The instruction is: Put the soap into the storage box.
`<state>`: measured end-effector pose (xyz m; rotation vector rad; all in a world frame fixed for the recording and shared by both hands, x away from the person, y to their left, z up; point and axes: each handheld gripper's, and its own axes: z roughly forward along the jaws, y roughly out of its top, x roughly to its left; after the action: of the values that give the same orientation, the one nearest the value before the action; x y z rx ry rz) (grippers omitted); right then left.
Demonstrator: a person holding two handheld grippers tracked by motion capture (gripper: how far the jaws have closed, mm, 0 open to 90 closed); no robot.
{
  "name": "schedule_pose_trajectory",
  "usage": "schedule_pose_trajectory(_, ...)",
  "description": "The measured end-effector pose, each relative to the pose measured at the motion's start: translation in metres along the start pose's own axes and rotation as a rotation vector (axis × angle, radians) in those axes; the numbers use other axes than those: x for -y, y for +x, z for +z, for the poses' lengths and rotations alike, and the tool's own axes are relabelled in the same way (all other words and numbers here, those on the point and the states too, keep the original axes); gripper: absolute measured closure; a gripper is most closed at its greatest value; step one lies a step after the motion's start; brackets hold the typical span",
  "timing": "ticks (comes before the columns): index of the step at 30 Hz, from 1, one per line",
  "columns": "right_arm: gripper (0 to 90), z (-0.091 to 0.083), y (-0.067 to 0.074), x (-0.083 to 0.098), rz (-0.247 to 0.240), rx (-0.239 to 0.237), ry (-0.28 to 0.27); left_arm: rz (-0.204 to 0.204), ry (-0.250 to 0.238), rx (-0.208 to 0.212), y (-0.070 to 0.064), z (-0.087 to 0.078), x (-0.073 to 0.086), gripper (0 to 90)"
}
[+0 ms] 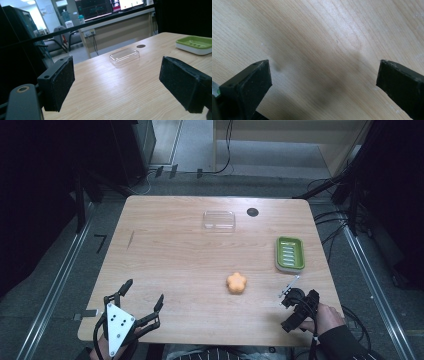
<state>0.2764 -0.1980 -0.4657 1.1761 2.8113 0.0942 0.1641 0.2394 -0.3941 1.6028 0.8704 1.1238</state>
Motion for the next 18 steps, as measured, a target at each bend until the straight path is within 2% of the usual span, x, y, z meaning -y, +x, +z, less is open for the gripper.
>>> schedule_pose_trajectory(5,0.0,-0.001,0.003,-0.002,-0.014,0.002,-0.003,-0.013,-0.002,-0.008,0.002,0.0,0.0,13.0)
schedule_pose_trajectory(9,0.0,-0.001,0.003,-0.003,-0.024,0.004,-0.013,0.008,0.005,0.003,0.0,0.001,0.0,13.0)
schedule_pose_trajectory(18,0.0,-0.002,0.003,-0.014,-0.039,0.006,-0.038,0.0,0.005,-0.002,0.0,0.001,0.0,13.0)
